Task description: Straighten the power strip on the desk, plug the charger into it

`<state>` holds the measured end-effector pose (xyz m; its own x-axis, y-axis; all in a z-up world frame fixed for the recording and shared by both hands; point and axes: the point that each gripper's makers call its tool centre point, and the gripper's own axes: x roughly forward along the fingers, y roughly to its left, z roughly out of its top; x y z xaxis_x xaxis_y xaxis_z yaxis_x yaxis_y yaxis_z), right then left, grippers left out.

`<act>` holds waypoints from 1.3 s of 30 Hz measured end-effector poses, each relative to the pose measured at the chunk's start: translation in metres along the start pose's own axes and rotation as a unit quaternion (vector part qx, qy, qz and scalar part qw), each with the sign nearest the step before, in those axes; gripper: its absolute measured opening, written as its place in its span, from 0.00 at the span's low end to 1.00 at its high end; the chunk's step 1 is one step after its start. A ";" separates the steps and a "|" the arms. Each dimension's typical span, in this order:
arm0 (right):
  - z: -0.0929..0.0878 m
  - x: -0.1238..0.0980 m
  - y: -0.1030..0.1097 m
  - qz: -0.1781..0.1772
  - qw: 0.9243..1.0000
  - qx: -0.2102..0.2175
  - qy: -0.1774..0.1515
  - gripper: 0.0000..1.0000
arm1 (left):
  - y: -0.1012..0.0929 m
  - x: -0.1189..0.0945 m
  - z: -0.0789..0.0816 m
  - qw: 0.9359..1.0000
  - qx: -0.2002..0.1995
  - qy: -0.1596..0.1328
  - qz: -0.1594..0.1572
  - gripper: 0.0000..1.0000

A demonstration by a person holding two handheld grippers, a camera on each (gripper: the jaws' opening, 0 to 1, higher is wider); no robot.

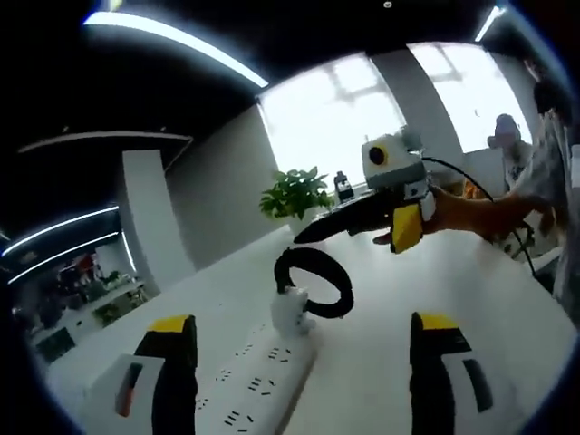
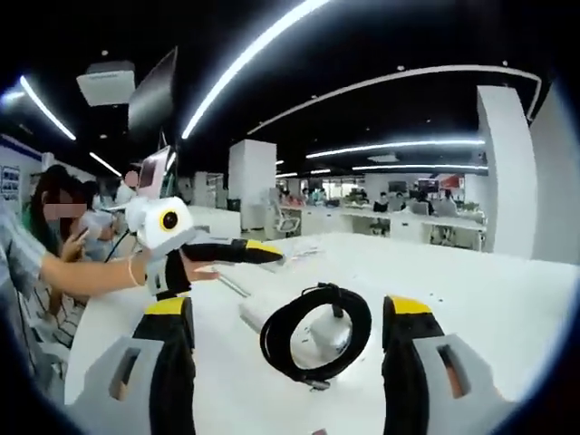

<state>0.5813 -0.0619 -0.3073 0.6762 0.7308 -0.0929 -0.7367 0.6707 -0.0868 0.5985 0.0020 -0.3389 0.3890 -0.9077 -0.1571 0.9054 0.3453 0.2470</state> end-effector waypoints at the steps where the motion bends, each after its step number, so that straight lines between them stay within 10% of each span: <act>1: -0.001 -0.001 0.003 0.004 1.000 -0.006 0.005 0.90 | 0.002 -0.003 0.000 1.000 -0.005 0.002 0.010 0.99; 9: 0.005 -0.007 0.009 0.032 0.999 -0.011 -0.008 0.99 | 0.014 -0.029 -0.007 0.995 -0.067 0.034 0.064 0.99; 17: 0.004 -0.019 -0.004 0.057 0.998 -0.010 0.002 1.00 | 0.023 -0.058 -0.005 0.983 -0.155 -0.006 0.101 0.99; 39: 0.018 -0.026 -0.061 0.093 0.995 0.017 -0.029 0.96 | 0.013 -0.079 -0.008 0.974 -0.157 -0.004 0.165 0.99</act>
<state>0.6084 -0.1192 -0.2817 0.5276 0.8481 -0.0475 -0.8494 0.5262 -0.0407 0.5810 0.0798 -0.3314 0.6676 -0.7364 -0.1100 0.7391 0.6733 -0.0214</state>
